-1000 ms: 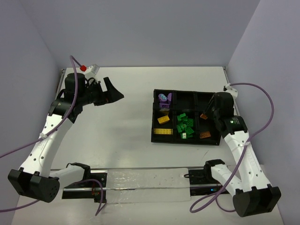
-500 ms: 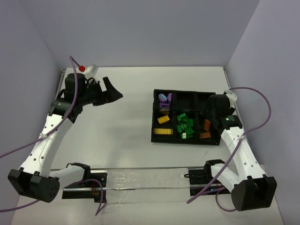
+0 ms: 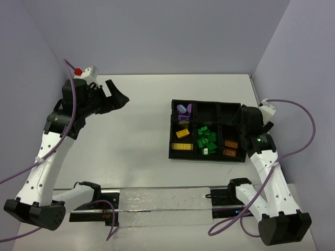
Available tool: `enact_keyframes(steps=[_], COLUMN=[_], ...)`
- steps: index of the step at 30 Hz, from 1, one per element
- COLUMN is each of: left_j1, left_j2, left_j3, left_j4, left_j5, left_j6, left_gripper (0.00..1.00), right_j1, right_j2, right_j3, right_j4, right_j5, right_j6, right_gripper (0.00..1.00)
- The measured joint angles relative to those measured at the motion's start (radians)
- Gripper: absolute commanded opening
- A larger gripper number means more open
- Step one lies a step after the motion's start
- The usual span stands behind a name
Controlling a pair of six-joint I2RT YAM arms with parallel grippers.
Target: Sort the legos into containers by color
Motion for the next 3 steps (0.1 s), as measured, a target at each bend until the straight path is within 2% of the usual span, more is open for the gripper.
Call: enact_keyframes(steps=[3], left_j1=[0.0], left_j2=[-0.013], left_j3=[0.021], left_j4=[-0.01], left_j5=[-0.039], left_j6=[0.001], left_gripper=[0.99], right_j1=[0.0], right_j2=[-0.003], right_j3=[0.019], right_j4=[-0.009], right_j5=[0.039], right_j6=[0.009], right_gripper=[1.0])
